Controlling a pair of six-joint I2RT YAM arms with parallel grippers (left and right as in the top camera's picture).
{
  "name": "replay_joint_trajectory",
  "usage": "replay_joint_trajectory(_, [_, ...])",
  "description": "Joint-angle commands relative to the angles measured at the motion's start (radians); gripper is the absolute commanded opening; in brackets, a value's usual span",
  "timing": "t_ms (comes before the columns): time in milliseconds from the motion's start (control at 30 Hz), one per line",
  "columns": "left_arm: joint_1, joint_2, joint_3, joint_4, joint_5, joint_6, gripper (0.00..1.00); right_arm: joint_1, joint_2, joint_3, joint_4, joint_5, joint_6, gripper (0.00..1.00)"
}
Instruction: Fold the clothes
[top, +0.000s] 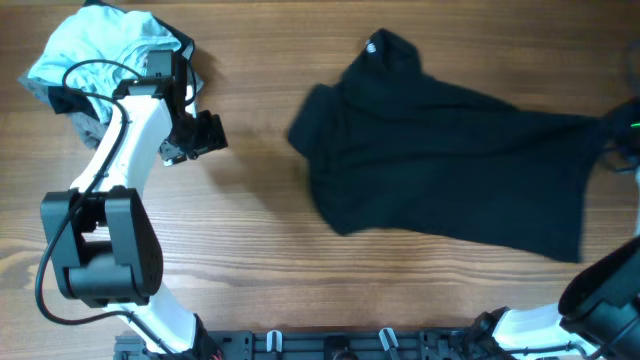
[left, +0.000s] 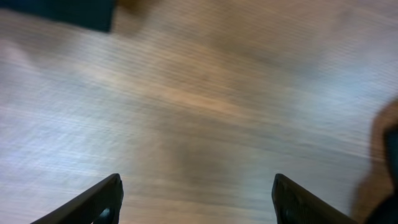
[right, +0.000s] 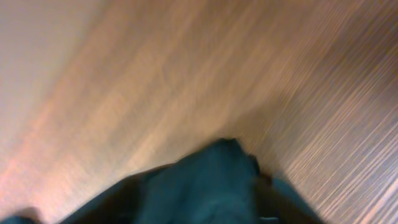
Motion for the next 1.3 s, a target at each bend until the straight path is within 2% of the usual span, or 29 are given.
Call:
replay_joint_trajectory(0, [-0.029,-0.009,0.014,0.065,0.171,0.073,0.79,-0.024,-0.023,0.061,-0.07,-0.202,-0.024,0.99])
replay_joint_trajectory(133, [-0.093,-0.002,0.012,0.159,0.245,0.14,0.85,-0.012,-0.026,0.061,-0.217,-0.281,-0.03,1.0])
replay_joint_trajectory(367, [-0.258,0.1,0.012,0.261,0.257,0.235,0.82,0.067,-0.026,0.057,-0.492,-0.326,-0.224,1.0])
replay_joint_trajectory(600, [-0.389,0.221,0.012,0.46,0.271,0.262,0.8,0.174,-0.026,0.013,-0.562,-0.32,-0.233,1.0])
replay_joint_trajectory(700, [-0.407,0.249,0.012,0.488,0.271,0.262,0.67,0.21,-0.026,-0.017,-0.559,-0.32,-0.233,1.0])
replay_joint_trajectory(767, [-0.407,0.268,0.012,0.48,0.269,0.262,0.46,0.226,-0.026,-0.026,-0.558,-0.32,-0.231,1.0])
replay_joint_trajectory(833, [-0.405,0.27,0.012,0.467,0.223,0.261,0.06,0.235,-0.026,-0.027,-0.559,-0.32,-0.232,1.0])
replay_joint_trajectory(900, [-0.396,0.262,0.015,0.443,0.108,0.242,0.04,0.243,-0.025,-0.027,-0.561,-0.319,-0.232,1.0])
replay_joint_trajectory(1000, [-0.358,0.236,0.047,0.371,-0.11,0.145,0.04,0.243,-0.025,-0.027,-0.566,-0.316,-0.231,1.0])
replay_joint_trajectory(1067, [-0.304,0.203,0.092,0.302,-0.204,0.089,0.04,0.243,-0.024,-0.027,-0.573,-0.314,-0.233,1.0])
replay_joint_trajectory(1200, [-0.191,0.161,0.146,0.232,-0.202,-0.011,0.04,0.243,-0.023,-0.03,-0.6,-0.241,-0.232,1.0])
replay_joint_trajectory(1267, [-0.154,0.157,0.146,0.224,-0.171,-0.017,0.04,0.243,-0.023,-0.049,-0.6,-0.237,-0.232,1.0])
